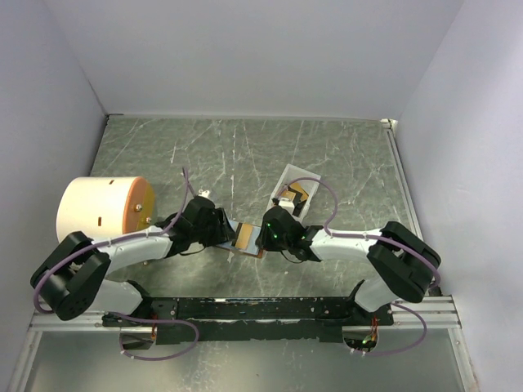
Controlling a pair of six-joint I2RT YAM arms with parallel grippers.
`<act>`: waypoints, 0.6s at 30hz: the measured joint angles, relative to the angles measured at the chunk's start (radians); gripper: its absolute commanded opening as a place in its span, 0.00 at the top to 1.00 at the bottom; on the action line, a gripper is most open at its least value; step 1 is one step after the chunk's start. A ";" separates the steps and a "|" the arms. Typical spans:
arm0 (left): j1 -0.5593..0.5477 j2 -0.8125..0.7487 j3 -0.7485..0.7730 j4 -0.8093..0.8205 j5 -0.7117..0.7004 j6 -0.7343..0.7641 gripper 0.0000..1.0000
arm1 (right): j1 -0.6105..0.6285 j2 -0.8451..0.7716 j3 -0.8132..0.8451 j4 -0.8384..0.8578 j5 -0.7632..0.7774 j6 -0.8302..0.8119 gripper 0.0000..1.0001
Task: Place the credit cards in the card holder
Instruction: Insert the credit card into the card holder.
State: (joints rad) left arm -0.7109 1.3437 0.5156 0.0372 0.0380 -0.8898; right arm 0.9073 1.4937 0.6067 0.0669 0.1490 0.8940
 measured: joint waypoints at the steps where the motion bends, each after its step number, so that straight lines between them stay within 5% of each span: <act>1: 0.000 0.000 0.009 -0.008 -0.008 0.006 0.37 | 0.000 -0.003 0.000 -0.005 0.000 -0.001 0.71; 18: 0.000 0.165 0.142 0.005 -0.014 0.074 0.42 | -0.002 -0.026 0.000 -0.011 0.011 0.008 0.68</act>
State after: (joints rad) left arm -0.7109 1.5089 0.6575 0.0418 0.0238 -0.8154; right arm 0.9051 1.4681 0.6064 0.0555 0.1604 0.9024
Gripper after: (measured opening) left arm 0.619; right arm 0.325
